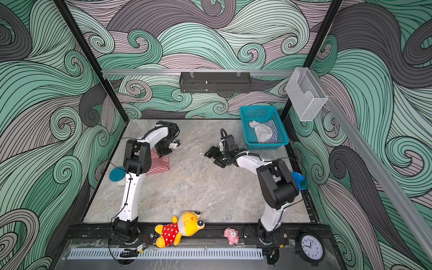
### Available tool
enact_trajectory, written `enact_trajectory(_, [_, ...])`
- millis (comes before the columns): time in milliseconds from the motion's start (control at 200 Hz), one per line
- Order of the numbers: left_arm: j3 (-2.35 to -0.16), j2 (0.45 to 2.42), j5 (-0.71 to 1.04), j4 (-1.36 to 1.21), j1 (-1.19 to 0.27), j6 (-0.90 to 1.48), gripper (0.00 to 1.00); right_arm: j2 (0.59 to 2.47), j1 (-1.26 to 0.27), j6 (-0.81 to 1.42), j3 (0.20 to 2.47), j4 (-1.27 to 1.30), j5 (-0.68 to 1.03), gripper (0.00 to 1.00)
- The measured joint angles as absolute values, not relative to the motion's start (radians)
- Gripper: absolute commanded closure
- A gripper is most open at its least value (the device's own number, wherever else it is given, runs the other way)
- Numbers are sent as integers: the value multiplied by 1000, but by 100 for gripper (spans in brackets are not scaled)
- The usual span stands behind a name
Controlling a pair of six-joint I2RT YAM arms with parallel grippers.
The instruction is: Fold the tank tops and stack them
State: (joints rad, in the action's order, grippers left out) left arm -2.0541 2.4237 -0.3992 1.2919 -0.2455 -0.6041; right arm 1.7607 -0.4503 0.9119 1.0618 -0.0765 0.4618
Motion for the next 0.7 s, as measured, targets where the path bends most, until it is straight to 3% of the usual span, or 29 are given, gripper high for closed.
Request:
enact_trajectory(345, [-2011, 2305, -332, 1150, -252, -627, 73, 1761, -450, 917, 1069, -70, 464, 20])
enact_trajectory(586, [-2007, 2201, -319, 1159, -234, -490, 71, 1747, -450, 914, 1069, -83, 463, 20])
enact_trajectory(701, [-1873, 2087, -258, 1156, -179, -408, 70, 1730, -450, 904, 1069, -90, 462, 20])
